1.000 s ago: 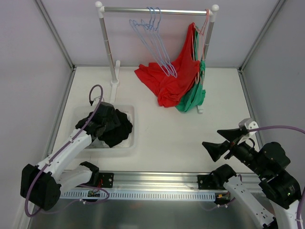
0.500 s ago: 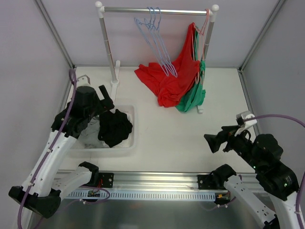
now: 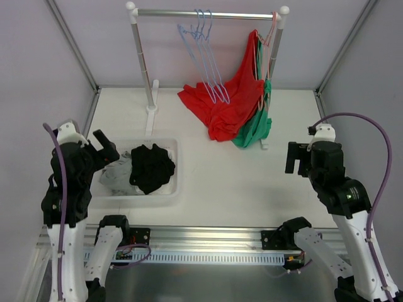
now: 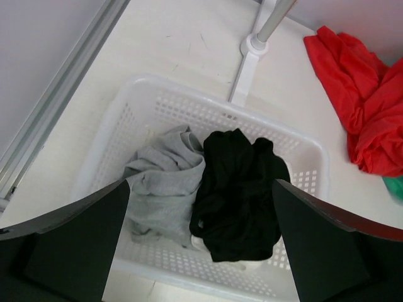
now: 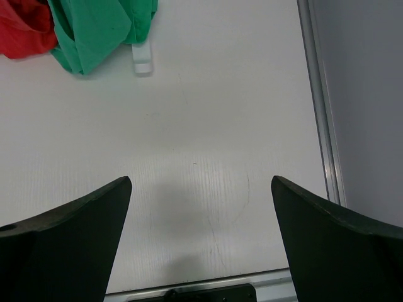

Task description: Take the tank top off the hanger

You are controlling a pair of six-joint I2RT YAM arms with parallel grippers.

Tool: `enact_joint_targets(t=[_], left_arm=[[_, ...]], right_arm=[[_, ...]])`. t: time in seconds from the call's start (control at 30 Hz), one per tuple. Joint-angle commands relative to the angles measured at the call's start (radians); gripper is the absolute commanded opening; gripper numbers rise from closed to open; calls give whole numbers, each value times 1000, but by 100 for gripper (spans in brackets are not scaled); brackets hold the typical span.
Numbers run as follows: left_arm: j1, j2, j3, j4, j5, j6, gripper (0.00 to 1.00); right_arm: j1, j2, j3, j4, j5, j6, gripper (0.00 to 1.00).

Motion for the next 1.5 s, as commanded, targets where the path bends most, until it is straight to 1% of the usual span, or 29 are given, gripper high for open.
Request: enact_joint_targets(t=[0.0,0.17,0.2,0.3,0.43,0.53,0.9,1.17,1.23,1.47], left_arm=[[-5,-135,-87,-8,16,58,99],[-25,-229,-161,-4,34,42,99],[-24,-255,-170,-4,55,41,99],[-25,-281,-198,-4,88,31,99],[-30,-299,-204,-7,151,37,99],[-28,-307,-204,-8,148,38,99],[-30,-327,-204,-7,163,38,99],[-28,-319,-207,-5,163,34,99],[-30,-316,-207,-7,189,34,99],[-30,-312,-207,-7,194,32,99]], right_arm=[[-7,-65,42,-22,28,12,99],[-7,-196,29,-70,-24,1,100],[-5,-246,26,-84,-33,1,99],[-7,-324,19,-114,-50,-9,99],[-5,-374,19,-156,-47,-26,100],[-7,-398,17,-170,-56,-3,100],[-5,-421,12,-130,-4,18,99],[-5,-415,-15,-124,-31,27,99],[-7,-414,-27,-118,-41,27,99],[-5,-394,-52,-95,-67,33,99]])
